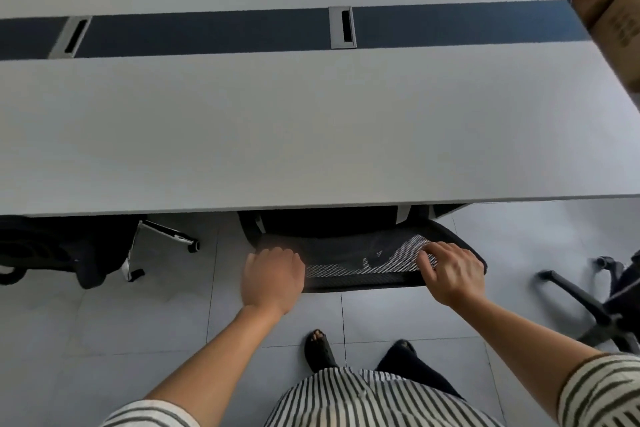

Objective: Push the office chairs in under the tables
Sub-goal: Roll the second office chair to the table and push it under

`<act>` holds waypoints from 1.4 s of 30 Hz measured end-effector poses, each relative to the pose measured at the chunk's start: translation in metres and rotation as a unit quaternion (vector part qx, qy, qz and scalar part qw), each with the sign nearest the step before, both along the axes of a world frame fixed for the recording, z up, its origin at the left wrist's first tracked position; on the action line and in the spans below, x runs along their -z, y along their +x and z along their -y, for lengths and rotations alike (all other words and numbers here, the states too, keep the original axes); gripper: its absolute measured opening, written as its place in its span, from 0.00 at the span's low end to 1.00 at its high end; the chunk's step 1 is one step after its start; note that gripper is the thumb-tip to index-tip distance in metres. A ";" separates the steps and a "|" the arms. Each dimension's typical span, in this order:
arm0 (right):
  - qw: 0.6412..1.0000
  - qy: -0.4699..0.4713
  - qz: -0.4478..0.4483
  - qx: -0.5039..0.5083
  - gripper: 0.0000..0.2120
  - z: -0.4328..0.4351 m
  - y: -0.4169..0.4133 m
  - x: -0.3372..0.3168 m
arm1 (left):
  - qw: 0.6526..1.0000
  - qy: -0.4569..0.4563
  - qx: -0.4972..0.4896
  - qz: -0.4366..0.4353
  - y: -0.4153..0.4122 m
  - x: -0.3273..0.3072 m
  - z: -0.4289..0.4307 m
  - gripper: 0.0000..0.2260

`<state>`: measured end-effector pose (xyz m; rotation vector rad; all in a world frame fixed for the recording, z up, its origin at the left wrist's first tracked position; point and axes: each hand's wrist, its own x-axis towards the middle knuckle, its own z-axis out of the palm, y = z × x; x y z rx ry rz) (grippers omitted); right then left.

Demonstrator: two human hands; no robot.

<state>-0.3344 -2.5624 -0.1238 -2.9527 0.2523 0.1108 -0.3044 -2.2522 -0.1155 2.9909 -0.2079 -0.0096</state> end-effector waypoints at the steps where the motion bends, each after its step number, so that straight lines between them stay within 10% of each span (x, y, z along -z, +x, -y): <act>1: 1.000 0.000 0.005 -0.005 0.21 0.003 0.000 0.001 | 1.000 0.002 -0.002 -0.005 0.000 0.000 0.003 0.16; 31: 1.000 -0.015 -0.007 0.009 0.24 0.033 -0.004 -0.007 | 0.998 -0.030 0.056 -0.018 0.015 -0.001 0.022 0.17; 42: 0.982 0.187 0.008 0.025 0.11 0.088 -0.085 -0.052 | 0.984 -0.114 0.037 -0.130 -0.017 -0.061 0.112 0.08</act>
